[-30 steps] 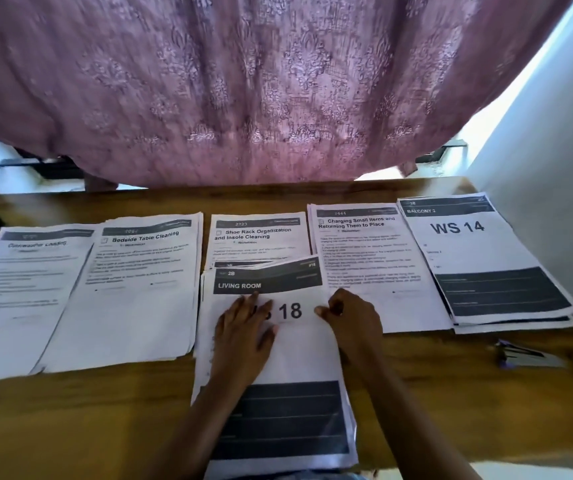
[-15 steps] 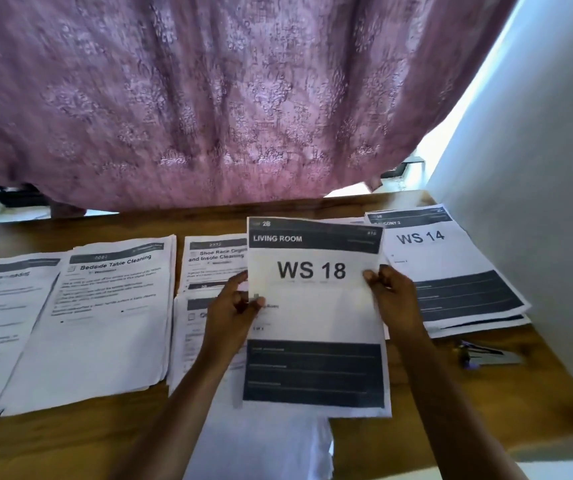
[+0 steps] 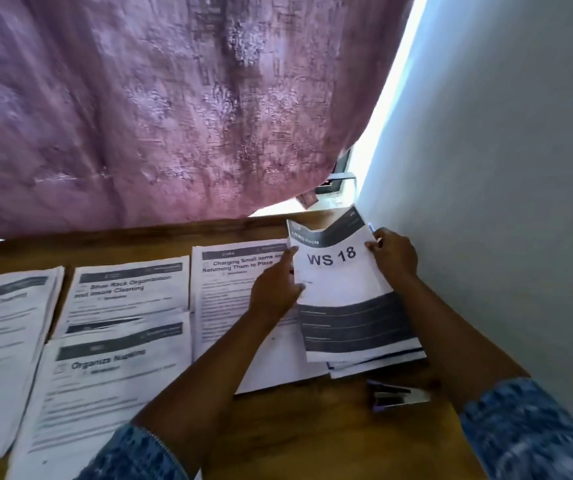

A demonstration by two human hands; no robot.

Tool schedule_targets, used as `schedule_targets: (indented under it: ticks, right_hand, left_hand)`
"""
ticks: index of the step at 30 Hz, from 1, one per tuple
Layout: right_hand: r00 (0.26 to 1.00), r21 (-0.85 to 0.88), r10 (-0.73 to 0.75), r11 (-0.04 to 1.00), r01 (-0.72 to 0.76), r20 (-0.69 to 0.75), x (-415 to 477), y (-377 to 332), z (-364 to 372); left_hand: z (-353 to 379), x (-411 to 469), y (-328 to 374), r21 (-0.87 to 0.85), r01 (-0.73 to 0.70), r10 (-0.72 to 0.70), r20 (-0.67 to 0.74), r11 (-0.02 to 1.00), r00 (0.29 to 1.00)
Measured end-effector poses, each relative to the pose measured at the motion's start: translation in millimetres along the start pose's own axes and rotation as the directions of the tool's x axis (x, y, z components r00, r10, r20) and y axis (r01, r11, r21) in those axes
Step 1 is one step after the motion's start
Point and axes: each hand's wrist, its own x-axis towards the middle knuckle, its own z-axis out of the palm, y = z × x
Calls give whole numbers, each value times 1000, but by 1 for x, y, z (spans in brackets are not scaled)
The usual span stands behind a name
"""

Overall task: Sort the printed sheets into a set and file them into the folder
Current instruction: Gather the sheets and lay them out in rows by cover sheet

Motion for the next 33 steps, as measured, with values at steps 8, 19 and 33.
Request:
schedule_targets:
  ticks: [8, 19, 33]
  right_hand:
    - [937, -120, -244, 953, 279, 249, -54, 20, 43]
    - [913, -156, -302, 923, 352, 275, -59, 55, 52]
    - [900, 358, -399, 878, 319, 177, -236, -117, 71]
  left_hand:
    - [40, -10, -15, 516, -118, 36, 166, 848, 985]
    - [55, -17, 1, 491, -155, 76, 177, 857, 981]
    - [-97, -184, -114, 288, 249, -138, -356, 925, 924]
